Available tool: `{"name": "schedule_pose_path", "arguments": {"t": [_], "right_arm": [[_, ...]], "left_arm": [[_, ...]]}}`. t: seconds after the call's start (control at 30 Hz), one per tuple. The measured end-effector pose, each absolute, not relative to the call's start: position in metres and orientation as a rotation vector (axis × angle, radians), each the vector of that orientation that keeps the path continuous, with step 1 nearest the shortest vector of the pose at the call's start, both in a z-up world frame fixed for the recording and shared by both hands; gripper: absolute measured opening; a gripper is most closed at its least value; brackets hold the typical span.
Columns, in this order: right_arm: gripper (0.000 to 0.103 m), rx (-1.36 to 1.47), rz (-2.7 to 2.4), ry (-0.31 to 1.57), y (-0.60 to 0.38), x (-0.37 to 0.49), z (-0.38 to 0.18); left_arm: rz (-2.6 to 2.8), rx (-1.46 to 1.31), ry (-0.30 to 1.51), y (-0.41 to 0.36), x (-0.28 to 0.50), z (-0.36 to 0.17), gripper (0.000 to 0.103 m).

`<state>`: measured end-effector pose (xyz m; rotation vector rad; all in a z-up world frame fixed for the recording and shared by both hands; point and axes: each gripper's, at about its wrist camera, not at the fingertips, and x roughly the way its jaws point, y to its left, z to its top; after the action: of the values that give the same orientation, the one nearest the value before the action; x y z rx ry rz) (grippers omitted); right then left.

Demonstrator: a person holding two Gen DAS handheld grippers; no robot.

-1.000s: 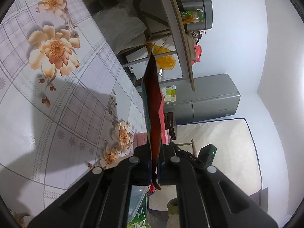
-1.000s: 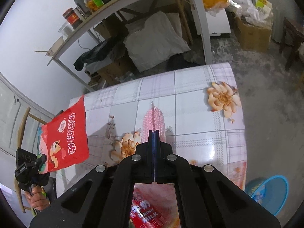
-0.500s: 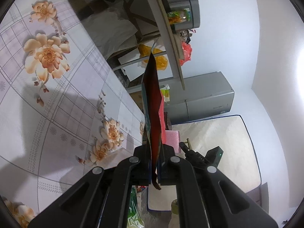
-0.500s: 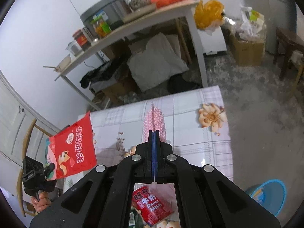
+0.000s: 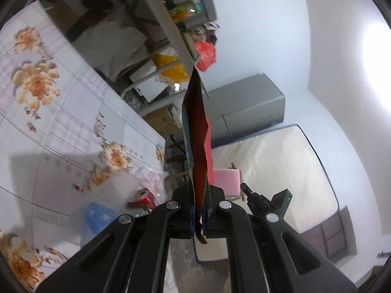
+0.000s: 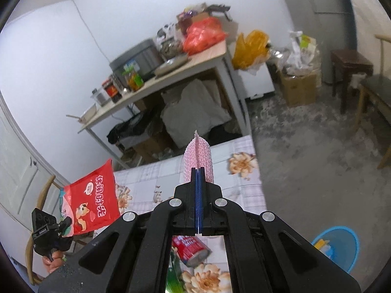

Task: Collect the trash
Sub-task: 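Carry the red bag and pink sponge over the blue wastebasket with both tools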

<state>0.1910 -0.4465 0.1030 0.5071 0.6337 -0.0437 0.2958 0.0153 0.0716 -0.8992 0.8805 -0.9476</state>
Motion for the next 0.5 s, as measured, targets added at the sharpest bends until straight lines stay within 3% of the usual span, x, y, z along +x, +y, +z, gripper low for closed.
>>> {"name": "schedule_pose_path", "arguments": {"t": [0.23,0.5], "right_arm": [[0.000,0.578,-0.116,0.556,-0.482,0.113,0.102],[0.000,0.709,-0.247,0.517,-0.532,0.010,0.053]], "left_arm": [[-1.054,-0.768,0.913,-0.039,0.263,0.101,0.003],[-1.156,-0.558,1.035,-0.142,0.221,0.107,0.003]]}}
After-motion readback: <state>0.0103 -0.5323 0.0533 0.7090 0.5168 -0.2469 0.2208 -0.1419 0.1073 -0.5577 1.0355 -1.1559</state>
